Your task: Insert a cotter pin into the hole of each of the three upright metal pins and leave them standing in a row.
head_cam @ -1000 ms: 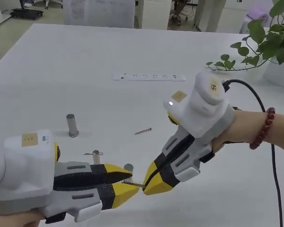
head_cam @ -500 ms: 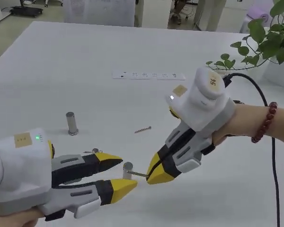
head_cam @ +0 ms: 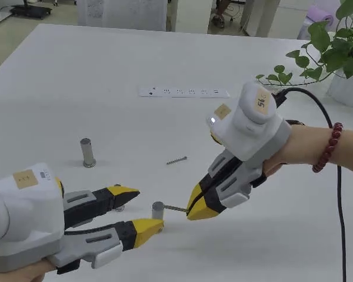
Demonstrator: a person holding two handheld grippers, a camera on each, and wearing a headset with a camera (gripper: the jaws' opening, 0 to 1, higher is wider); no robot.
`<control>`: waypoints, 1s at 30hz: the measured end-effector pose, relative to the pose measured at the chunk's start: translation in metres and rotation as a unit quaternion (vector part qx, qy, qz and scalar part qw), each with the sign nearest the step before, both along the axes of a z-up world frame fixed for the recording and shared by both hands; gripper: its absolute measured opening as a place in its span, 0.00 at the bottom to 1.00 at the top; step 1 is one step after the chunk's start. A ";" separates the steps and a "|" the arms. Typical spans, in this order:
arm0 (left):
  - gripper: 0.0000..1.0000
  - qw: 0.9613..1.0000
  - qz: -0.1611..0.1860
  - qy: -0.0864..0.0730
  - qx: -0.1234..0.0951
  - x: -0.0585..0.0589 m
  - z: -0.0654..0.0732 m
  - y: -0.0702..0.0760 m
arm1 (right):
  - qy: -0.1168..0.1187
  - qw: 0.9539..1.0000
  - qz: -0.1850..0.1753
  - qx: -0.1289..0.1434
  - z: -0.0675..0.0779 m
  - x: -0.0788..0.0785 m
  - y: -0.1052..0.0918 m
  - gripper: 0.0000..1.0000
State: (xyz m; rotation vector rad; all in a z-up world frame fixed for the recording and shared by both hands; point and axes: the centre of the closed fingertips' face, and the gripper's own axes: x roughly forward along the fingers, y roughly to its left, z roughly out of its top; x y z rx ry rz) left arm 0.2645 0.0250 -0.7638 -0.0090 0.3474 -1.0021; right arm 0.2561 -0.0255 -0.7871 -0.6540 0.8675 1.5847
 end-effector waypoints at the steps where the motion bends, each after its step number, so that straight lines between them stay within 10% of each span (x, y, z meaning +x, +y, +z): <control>1: 0.38 1.000 0.002 0.001 0.001 0.001 -0.001 0.000 | -0.003 1.000 0.001 -0.003 -0.001 0.001 0.000 0.03; 30: 0.32 0.998 0.006 0.022 0.050 0.023 -0.039 -0.005 | -0.063 0.996 0.022 -0.066 -0.036 0.032 -0.015 0.03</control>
